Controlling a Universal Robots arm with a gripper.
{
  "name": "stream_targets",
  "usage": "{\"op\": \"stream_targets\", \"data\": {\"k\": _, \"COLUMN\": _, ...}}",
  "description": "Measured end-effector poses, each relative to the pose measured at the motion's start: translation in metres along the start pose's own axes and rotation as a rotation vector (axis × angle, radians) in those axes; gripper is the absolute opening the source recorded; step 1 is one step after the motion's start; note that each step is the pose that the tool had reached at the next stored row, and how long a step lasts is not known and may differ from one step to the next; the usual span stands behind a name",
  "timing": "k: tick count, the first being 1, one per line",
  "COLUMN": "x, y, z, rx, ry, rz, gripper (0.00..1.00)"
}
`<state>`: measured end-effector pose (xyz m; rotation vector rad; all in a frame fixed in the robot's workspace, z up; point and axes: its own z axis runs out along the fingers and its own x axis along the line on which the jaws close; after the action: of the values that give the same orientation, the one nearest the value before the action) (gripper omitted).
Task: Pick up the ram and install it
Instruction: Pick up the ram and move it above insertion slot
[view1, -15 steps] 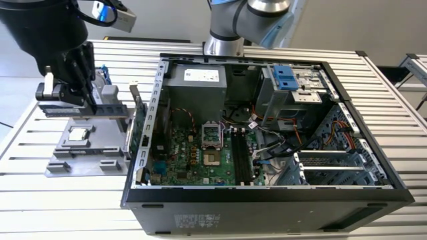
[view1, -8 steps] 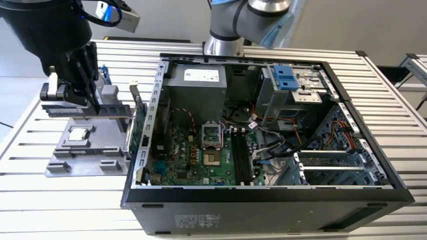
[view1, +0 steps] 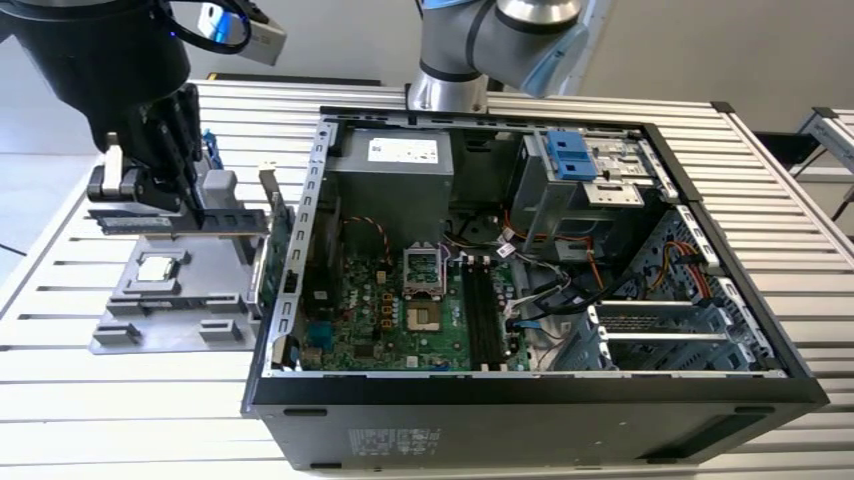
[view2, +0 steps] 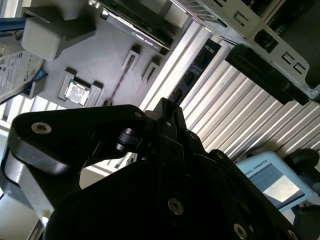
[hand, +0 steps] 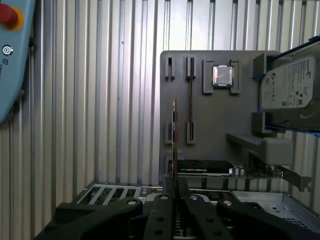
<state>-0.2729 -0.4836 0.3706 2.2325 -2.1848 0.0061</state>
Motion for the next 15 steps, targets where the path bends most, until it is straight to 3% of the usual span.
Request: {"op": "stream_targets", "data": {"k": 15, "x": 0.0001, "y": -0.0066, "z": -0.0001, "rx": 0.0000, "ry": 0.0004, "rz": 0.000, "gripper": 0.00}}
